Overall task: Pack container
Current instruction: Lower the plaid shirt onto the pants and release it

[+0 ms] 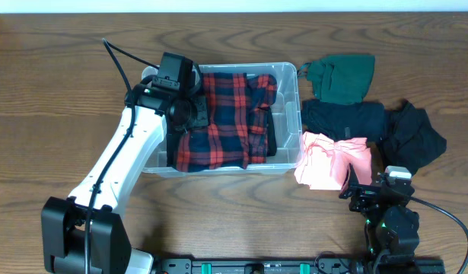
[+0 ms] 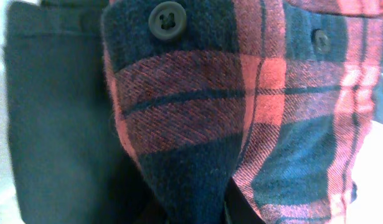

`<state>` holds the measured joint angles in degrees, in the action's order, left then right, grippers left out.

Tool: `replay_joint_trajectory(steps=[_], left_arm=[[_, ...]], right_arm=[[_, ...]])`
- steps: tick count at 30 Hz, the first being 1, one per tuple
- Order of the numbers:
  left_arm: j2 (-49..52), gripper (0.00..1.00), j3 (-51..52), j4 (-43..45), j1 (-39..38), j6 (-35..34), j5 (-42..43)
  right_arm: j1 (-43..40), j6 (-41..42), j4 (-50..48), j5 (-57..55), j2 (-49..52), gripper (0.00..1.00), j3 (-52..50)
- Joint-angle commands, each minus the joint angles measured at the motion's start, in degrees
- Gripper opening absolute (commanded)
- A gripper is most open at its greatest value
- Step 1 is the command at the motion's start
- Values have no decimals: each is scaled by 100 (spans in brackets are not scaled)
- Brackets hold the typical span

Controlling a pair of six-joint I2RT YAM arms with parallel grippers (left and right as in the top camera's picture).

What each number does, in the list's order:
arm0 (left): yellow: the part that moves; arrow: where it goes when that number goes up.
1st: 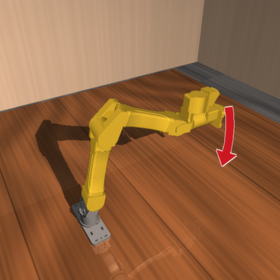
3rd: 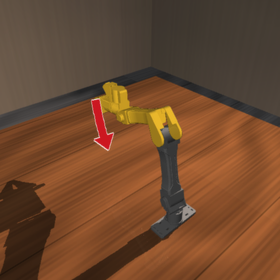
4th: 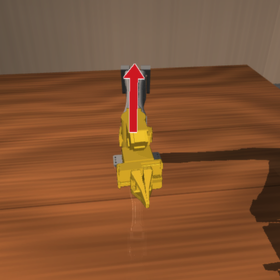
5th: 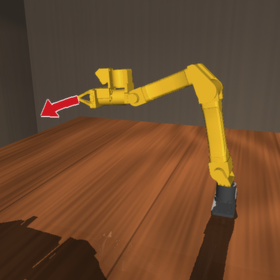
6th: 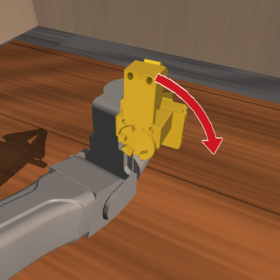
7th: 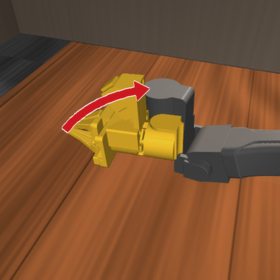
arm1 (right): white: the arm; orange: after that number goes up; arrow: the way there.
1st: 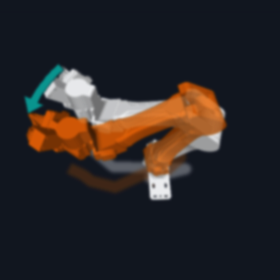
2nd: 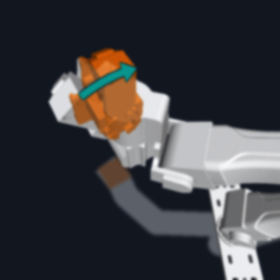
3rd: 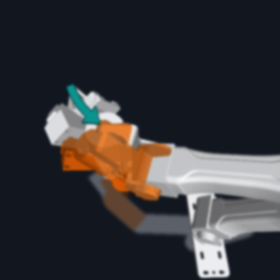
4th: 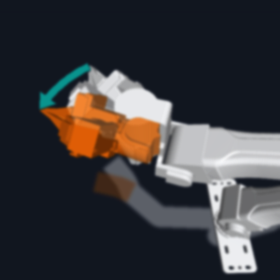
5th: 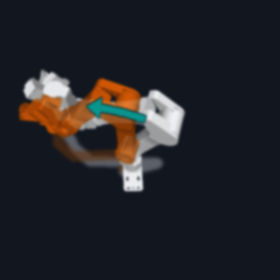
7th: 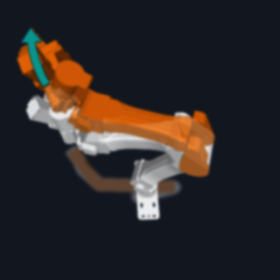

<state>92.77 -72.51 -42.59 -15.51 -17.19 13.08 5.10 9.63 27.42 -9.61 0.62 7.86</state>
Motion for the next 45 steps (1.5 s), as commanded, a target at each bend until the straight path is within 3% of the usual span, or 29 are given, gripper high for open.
replay_joint_trajectory(steps=[1,7,10,13,17,24,27,32,34,35,36,38,40,45], left_arm=[[-101,6,2,413,59,214,0],[-122,6,2,2402,11,-216,2476],[-122,6,2,3088,-68,-361,2791],[-103,6,2,3132,-85,-393,2769],[-101,6,2,2280,-81,-385,2094],[-101,6,9,487,-61,-234,-278],[-101,6,20,109,17,-236,-1043],[-101,8,20,2,229,-234,-1554],[-101,17,20,24,345,-216,-1639],[-101,30,20,44,398,-190,-1628],[-101,50,20,46,452,-190,-1615],[-107,64,17,13,505,-181,-1541],[-149,98,7,-26,540,-22,-1335],[-463,98,-229,-42,557,-24,-1191]], right_arm=[[-31,17,7,-2,-31,99,-11],[-33,17,7,-2,-31,99,-11],[-33,17,7,-2,-31,99,-11],[-33,17,7,-2,-31,99,-11],[-33,17,7,-4,-31,99,-11],[-31,17,7,-2,-31,99,-11],[-33,17,7,-2,-31,99,-11],[-31,17,7,-4,-31,99,-11],[-33,17,7,-2,-31,99,-11],[-31,17,7,-2,-31,99,-11],[-31,17,7,-2,-31,99,-11],[-31,17,7,-4,-31,99,-11],[-33,17,7,-2,-31,99,-11],[-31,17,7,-2,-31,99,-11]])
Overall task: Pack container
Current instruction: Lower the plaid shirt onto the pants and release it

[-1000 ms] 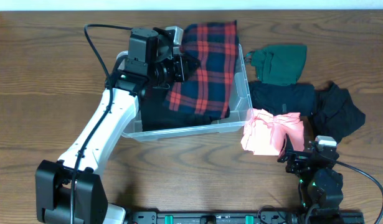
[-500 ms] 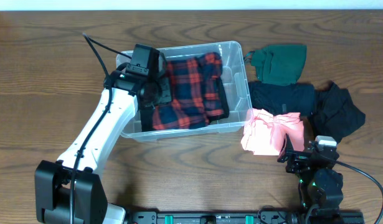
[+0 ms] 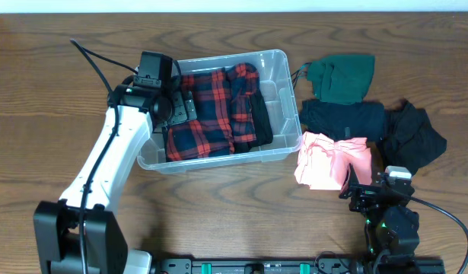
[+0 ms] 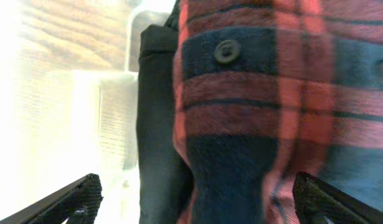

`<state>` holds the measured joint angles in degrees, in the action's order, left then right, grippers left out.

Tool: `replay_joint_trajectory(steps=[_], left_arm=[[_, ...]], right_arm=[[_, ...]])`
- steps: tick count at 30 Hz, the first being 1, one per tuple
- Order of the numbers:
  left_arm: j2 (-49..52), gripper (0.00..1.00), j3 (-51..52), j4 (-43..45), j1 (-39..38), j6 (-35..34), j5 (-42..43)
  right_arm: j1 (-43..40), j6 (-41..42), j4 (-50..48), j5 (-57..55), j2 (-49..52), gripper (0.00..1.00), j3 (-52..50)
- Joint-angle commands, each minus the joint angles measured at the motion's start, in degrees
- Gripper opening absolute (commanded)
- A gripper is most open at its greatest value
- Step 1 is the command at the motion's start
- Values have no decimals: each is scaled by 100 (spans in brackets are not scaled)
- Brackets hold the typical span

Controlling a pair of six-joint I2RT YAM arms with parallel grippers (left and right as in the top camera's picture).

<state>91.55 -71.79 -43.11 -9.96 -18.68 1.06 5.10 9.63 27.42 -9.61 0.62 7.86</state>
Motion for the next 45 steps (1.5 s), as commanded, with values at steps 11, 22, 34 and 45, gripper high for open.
replay_joint_trajectory(steps=[11,22,34,45], left_arm=[[-820,85,-258,743,-13,223,1161],[946,74,339,258,-13,192,2295],[2140,75,225,990,4,1058,2337],[2138,75,-195,452,431,1071,2009]], right_arm=[[-31,17,7,-2,-31,99,-11],[-31,17,7,-2,-31,99,-11],[-33,17,7,-2,-31,99,-11],[-31,17,7,-2,-31,99,-11]])
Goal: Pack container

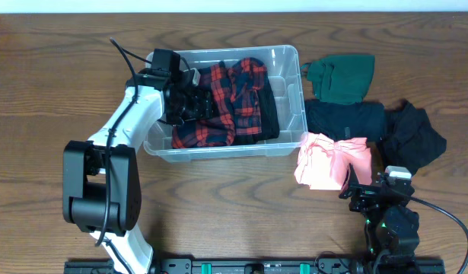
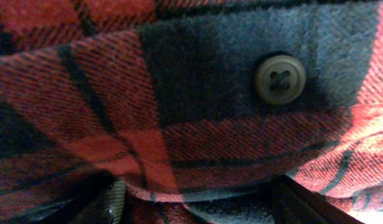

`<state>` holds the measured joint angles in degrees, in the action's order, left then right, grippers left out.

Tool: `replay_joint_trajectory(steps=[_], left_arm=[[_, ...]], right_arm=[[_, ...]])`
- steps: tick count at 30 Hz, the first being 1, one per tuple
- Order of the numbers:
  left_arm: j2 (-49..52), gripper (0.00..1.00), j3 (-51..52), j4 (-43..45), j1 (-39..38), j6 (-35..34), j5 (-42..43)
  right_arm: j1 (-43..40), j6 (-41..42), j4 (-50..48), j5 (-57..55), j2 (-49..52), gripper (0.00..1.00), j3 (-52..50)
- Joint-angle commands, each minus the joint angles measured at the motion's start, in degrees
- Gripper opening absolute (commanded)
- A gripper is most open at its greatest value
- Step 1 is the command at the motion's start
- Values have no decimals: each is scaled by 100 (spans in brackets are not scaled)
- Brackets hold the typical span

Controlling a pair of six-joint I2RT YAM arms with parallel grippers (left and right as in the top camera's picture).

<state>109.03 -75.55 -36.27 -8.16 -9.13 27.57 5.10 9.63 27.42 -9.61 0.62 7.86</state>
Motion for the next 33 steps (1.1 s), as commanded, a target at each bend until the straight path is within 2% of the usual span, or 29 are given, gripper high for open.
replay_joint_trajectory(steps=[1,6,14,15,25,30,32,33], left_arm=[[389,75,179,-251,365,116,-697],[389,75,179,-269,907,201,-699],[323,76,103,-275,1224,1078,-48],[284,80,72,-293,1209,1147,50],[-358,82,-63,-723,721,1187,57],[-1145,91,-494,-1176,540,1001,48],[-1537,98,-695,-1187,592,837,-7],[-1773,98,-807,-1163,647,804,-42]], right_arm=[[-31,17,7,-2,-31,99,-11],[-31,17,7,-2,-31,99,-11],[-33,17,7,-4,-28,99,-11],[-31,17,7,-2,-31,99,-11],[-33,17,7,-2,-31,99,-11],[-33,17,7,-2,-31,99,-11],[-31,17,7,-2,-31,99,-11],[-33,17,7,-2,-31,99,-11]])
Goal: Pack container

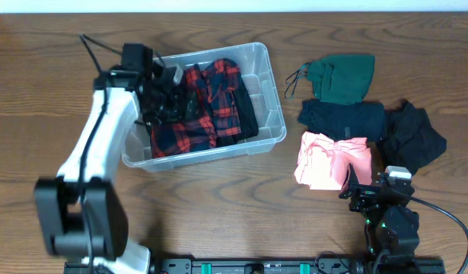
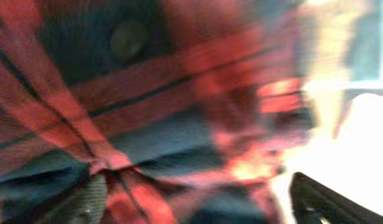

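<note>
A clear plastic container (image 1: pixel 273 116) lies skewed on the table at the upper left. It holds a red and blue plaid shirt (image 1: pixel 207 103) over a black garment (image 1: pixel 247 116). My left gripper (image 1: pixel 167 103) is down inside the container's left end, on the shirt. In the left wrist view, blurred plaid shirt (image 2: pixel 116 93) fills the frame and the left gripper (image 2: pixel 200 205) has its fingers wide apart over the cloth. The right gripper (image 1: pixel 378 192) rests folded at the front right; its jaws cannot be made out.
To the right of the container lie a green garment (image 1: pixel 344 76), a black garment (image 1: pixel 344 118), another black one (image 1: pixel 412 133) and a pink cloth (image 1: pixel 332 160). The right arm's base sits just below the pink cloth.
The container has shifted to the left and turned, its right end now lower and nearer the front. My left gripper has moved left with it, still in the plaid shirt. The right arm is unmoved.
First my left gripper was in the square-set container on the plaid shirt. Then the container stood further left and tilted. Then it was back to the right near the green garment. Now it is at its furthest left, skewed. The loose garments stayed put.
</note>
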`<state>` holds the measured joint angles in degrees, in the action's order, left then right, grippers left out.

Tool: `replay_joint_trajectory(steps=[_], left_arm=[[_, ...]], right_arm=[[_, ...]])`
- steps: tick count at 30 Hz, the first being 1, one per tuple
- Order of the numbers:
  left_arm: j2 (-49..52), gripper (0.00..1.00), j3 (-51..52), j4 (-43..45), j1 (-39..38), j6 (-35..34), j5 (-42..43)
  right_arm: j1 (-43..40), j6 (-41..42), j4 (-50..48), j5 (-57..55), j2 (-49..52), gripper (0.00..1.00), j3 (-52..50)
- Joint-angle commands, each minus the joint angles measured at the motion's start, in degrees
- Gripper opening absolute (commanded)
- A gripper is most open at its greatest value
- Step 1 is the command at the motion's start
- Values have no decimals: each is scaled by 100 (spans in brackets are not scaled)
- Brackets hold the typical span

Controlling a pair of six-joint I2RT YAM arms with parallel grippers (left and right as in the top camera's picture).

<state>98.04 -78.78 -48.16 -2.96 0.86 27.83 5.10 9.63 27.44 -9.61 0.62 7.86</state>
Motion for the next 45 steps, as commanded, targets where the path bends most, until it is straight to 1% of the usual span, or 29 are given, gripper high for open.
replay_joint_trajectory(steps=[1,5,8,13,15,18,24,26,27,28,34,35,36,37,39,41,43,45], left_arm=[[-841,98,-553,57,173,-227,-129],[-1543,98,-780,131,444,-535,-846],[-1867,98,-800,72,673,-616,-1283],[-2022,98,-793,-529,1235,-1753,-2796],[-1987,98,-767,-664,1484,-1971,-2728],[-1882,98,-765,-885,1722,-1980,-2098],[-1351,98,-758,-1294,1735,-1950,-2114],[-1093,100,-728,-1370,1735,-1749,-2116],[-977,98,-702,-1370,1735,-1659,-2116],[-835,97,-680,-1370,1735,-1543,-2114],[-105,82,-673,-1303,1733,-595,-1777],[-7,76,-673,-1283,1735,-439,-1779],[103,72,-673,-1255,1735,-328,-1786],[214,68,-673,-1222,1735,-269,-1799],[372,55,-673,-1182,1735,-258,-1797],[490,46,-673,-1104,1735,-258,-1797],[566,41,-673,-999,1735,-258,-1797],[570,40,-673,-903,1735,-254,-1799]], right_arm=[[-33,17,4,-2,-31,99,-11],[-31,17,4,-2,-31,99,-11],[-33,17,4,-2,-31,99,-11],[-31,17,4,-2,-31,99,-11],[-33,17,4,-2,-31,99,-11],[-33,17,4,-2,-31,99,-11],[-31,17,-2,-2,-31,99,-11],[-31,20,-2,7,-31,99,-11],[-31,20,2,26,-31,99,-11],[-31,20,0,50,-31,99,-11],[-31,22,2,485,-31,99,-11],[-31,20,2,551,-31,99,-11],[-31,22,2,562,-31,99,-11],[-31,20,2,560,-31,99,-11],[-31,20,4,560,-31,99,-11],[-31,22,4,560,-31,99,-11],[-31,20,4,560,-31,99,-11],[-31,22,2,560,-31,99,-11]])
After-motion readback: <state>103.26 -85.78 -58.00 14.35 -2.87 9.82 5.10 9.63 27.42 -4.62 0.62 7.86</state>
